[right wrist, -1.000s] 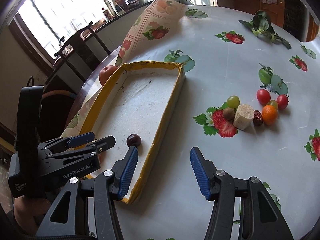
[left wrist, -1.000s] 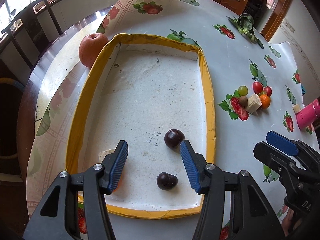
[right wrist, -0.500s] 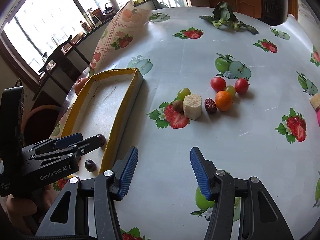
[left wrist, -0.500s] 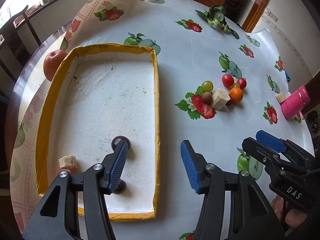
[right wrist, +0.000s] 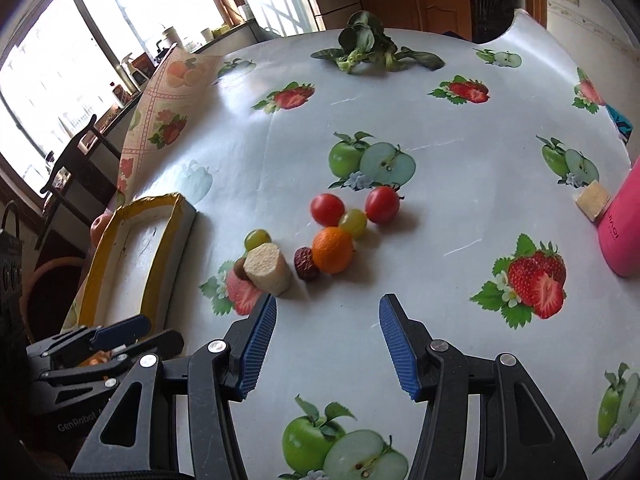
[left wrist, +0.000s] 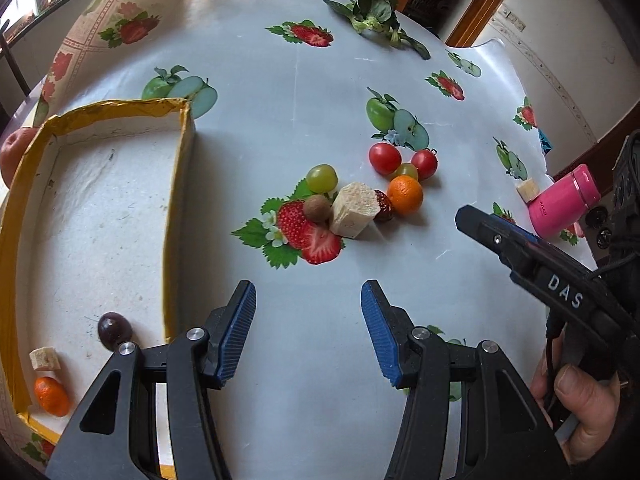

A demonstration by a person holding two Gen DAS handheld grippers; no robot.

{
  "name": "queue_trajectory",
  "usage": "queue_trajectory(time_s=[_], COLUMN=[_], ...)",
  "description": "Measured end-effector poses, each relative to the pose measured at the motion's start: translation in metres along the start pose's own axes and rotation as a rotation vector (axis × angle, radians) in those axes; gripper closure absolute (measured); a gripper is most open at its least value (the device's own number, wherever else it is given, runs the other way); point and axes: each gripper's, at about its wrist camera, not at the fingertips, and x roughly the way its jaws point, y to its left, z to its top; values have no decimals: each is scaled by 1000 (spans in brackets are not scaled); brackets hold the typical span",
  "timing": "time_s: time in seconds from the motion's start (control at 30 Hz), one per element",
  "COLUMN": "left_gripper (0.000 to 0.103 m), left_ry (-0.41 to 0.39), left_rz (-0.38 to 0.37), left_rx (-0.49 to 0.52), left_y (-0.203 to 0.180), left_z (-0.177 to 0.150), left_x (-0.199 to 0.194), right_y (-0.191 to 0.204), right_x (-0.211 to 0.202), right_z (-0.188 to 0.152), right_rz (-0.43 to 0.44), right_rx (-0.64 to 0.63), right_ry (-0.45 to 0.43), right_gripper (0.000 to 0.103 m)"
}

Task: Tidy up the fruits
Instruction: 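Withdraw both grippers from the tray toward the fruit pile, then grasp the round pale slice with the left gripper while the right gripper grasps a red tomato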

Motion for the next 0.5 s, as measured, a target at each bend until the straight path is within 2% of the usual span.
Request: queue_trajectory(time_s=[0.13, 0.23, 0.5], left_gripper=[50, 50, 50], left_ry=[2, 11, 27], left_rz=[-39, -37, -35], left_rx=[-7, -8, -44], left_y=[-13, -22, -23], left_z=[9, 18, 38], left_x=[19, 36, 69], right_y=[-26, -39, -50], right_x=[14, 25, 54], right_z=[25, 39, 53], right_rz=[-18, -23, 0], right_rx=[58, 90, 112], right_ry=[-25, -31, -20], right_gripper=[54, 54, 54])
